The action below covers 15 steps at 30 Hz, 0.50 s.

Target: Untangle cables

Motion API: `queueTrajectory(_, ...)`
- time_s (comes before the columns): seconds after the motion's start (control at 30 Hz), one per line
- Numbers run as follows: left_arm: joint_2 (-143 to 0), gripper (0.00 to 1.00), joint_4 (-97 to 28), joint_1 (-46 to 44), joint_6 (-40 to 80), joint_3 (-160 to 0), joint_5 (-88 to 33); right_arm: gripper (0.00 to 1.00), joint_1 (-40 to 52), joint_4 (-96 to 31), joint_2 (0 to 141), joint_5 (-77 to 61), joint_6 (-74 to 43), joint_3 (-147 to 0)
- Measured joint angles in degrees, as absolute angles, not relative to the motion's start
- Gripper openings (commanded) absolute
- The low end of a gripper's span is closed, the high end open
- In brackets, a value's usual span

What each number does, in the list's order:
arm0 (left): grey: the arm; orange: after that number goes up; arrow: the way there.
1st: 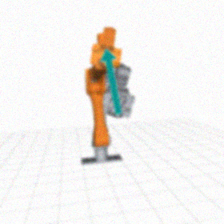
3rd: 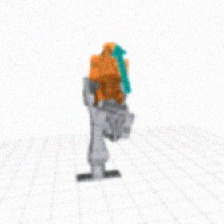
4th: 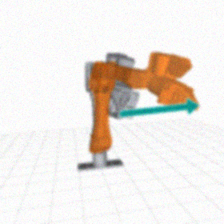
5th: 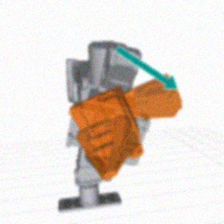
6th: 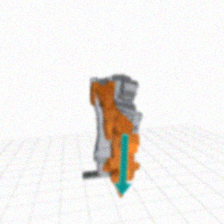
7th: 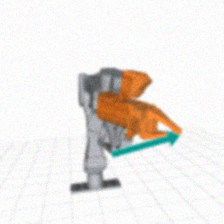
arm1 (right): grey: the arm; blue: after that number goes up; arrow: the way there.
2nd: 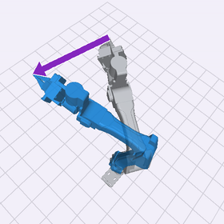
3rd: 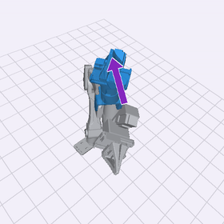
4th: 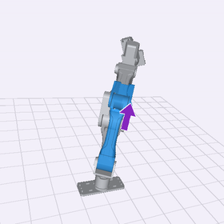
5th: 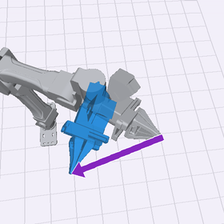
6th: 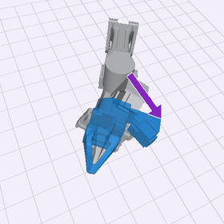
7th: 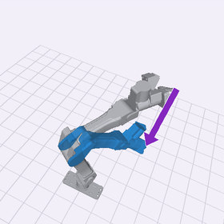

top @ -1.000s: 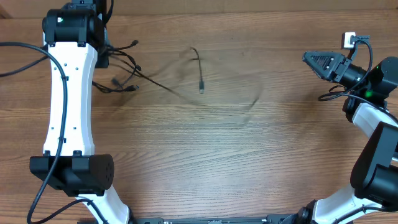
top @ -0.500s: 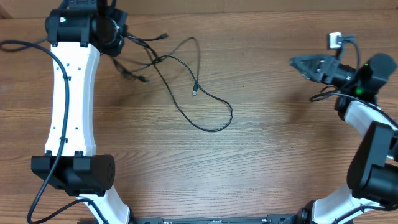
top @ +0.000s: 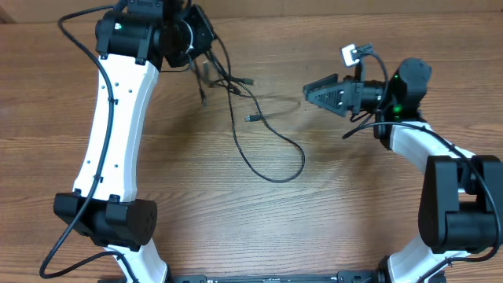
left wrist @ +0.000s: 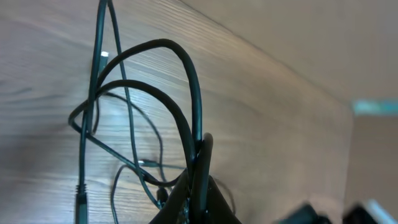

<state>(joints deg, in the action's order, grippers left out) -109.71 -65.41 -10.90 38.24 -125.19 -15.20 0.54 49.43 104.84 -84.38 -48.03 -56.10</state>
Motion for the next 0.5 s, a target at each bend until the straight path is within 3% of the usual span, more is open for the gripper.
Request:
queueTrajectory(0.2,-109.71,0.04,-65.93,-10.9,27.53,-125.19,-21.28,0.84,3.97,49.41,104.84,-83.29,-47.05,-56.1)
queueTrajectory(0.5,-109.71,0.04,-68.27,-12.43,19.25,-125.19,-24.43,0.71,7.18,49.41,104.84,-80.25,-46.48,-56.1)
